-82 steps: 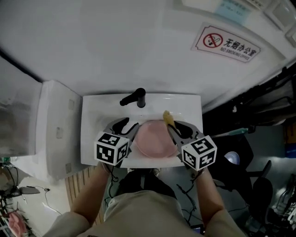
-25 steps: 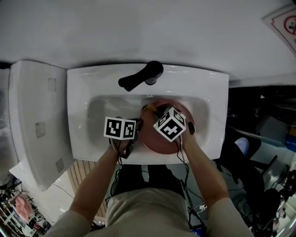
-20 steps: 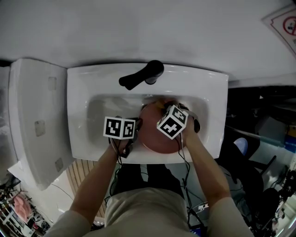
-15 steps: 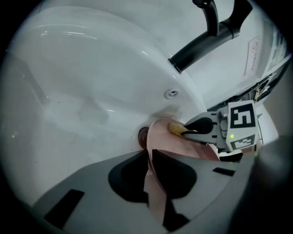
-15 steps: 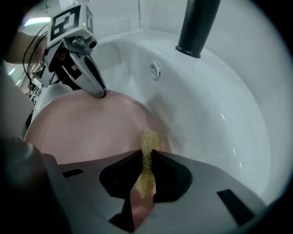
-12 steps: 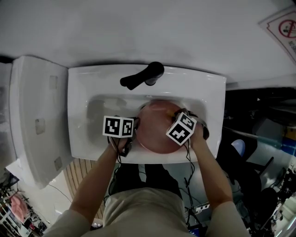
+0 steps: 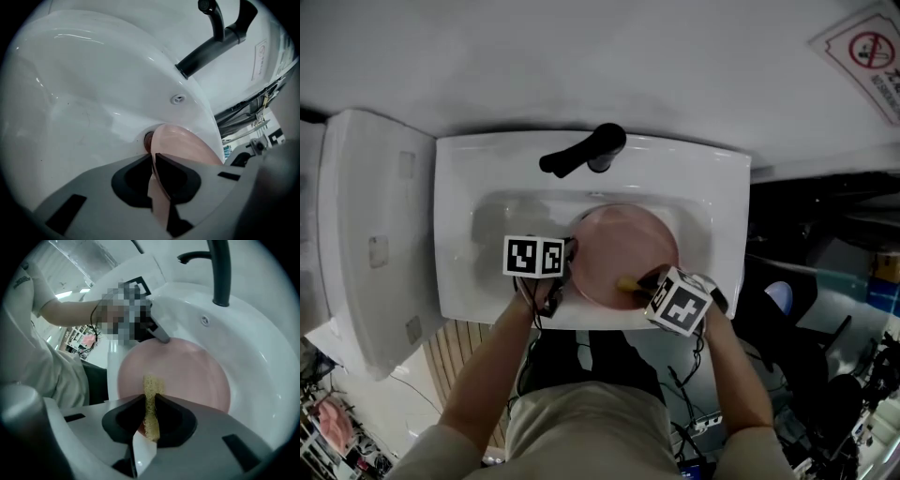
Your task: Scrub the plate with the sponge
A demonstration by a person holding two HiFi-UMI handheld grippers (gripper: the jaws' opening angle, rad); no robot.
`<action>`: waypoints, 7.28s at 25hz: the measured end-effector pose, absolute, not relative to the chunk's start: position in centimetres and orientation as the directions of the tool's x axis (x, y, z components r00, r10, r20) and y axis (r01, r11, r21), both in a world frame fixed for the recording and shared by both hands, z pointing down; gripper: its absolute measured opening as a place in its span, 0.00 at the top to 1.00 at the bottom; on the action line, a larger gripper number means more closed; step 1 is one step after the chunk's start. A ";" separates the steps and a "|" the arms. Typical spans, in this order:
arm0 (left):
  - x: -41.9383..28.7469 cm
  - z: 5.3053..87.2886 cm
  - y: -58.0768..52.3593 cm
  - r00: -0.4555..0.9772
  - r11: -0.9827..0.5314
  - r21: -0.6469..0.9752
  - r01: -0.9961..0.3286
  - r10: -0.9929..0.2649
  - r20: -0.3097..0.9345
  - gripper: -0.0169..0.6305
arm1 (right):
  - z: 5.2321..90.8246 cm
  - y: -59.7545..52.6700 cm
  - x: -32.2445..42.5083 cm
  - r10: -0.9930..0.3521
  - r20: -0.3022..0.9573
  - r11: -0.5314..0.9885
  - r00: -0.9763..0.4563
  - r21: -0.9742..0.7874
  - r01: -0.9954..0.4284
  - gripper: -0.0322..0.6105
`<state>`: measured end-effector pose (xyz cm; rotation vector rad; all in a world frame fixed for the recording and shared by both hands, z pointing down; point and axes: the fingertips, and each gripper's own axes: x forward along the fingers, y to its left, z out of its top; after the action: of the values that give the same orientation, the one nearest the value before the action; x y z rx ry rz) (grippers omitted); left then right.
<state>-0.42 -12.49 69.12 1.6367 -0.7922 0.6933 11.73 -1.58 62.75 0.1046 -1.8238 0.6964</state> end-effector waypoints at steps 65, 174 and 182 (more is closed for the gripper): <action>-3.4 69.0 -13.1 0.544 -0.128 0.528 -0.839 -0.211 0.813 0.95 | 67.8 -8.3 2.5 0.073 0.883 0.927 -0.464 -0.232 -0.295 0.86; -5.1 13.2 -7.7 0.537 -0.513 -0.263 -0.817 -0.843 -0.025 0.96 | 12.6 -1.1 9.4 -0.859 -0.036 0.504 -0.510 0.115 -0.856 0.84; -4.8 16.6 -7.8 0.529 -0.516 -0.295 -0.804 -0.848 0.039 0.96 | 15.9 -2.1 9.3 -0.848 0.059 0.530 -0.527 0.081 -0.844 0.84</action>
<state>-4.82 -7.84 16.56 2.9521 -1.6262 0.3048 9.26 -2.09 15.93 1.4787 -2.6681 -0.0645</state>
